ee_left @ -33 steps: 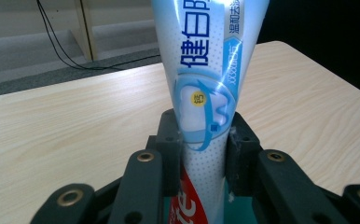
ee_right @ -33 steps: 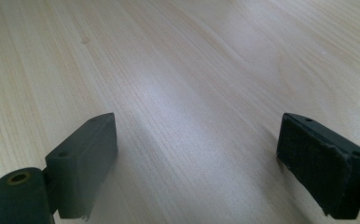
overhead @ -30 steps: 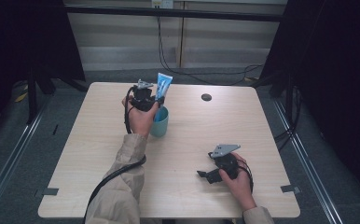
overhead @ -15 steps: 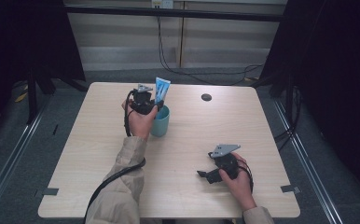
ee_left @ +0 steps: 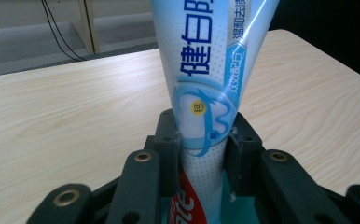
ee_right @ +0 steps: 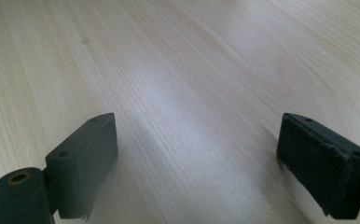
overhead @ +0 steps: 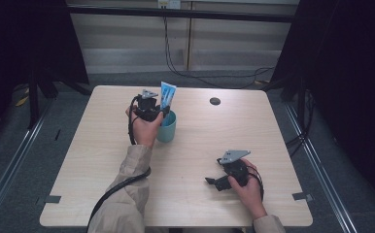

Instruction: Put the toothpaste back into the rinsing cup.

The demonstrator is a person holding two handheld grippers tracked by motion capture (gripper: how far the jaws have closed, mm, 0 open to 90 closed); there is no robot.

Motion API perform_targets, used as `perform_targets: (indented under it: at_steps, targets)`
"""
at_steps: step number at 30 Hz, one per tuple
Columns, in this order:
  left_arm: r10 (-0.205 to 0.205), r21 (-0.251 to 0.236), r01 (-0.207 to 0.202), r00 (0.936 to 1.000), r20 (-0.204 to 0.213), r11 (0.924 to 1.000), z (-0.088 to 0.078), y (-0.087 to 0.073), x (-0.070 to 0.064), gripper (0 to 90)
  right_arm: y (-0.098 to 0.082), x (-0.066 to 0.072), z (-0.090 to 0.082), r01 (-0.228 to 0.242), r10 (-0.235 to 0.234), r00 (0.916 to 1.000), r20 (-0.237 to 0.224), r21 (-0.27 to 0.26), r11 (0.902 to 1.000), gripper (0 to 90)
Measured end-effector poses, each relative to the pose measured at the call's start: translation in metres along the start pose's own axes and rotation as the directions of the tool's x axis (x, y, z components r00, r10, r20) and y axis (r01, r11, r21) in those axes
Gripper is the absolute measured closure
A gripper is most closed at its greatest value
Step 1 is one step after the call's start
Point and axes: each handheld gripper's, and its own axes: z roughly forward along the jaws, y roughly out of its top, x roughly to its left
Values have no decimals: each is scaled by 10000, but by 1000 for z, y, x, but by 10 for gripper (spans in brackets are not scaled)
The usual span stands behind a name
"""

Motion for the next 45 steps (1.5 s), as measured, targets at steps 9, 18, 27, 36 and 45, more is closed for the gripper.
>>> perform_targets:
  at_steps: [9,18,27,36,45]
  targets:
    - [72,-7,-72,10000,-32,10000,-1,-1,-1,695,0,0,0,1,-1,10000,0,-1,10000,117]
    - [152,106,-151,9998,-155,9998,-1,1,-3,682,0,0,0,-24,24,10000,4,-11,10000,117]
    - [307,173,-304,9993,-221,9994,-1,3,-4,661,0,0,0,-26,26,10000,4,-10,10000,117]
    - [535,35,-534,9980,-336,9986,-3,6,-5,579,0,0,0,-21,21,10000,0,-11,10000,116]
    - [725,185,-715,9953,-638,9973,-1,10,-11,412,0,0,0,-21,21,10000,0,-7,10000,117]
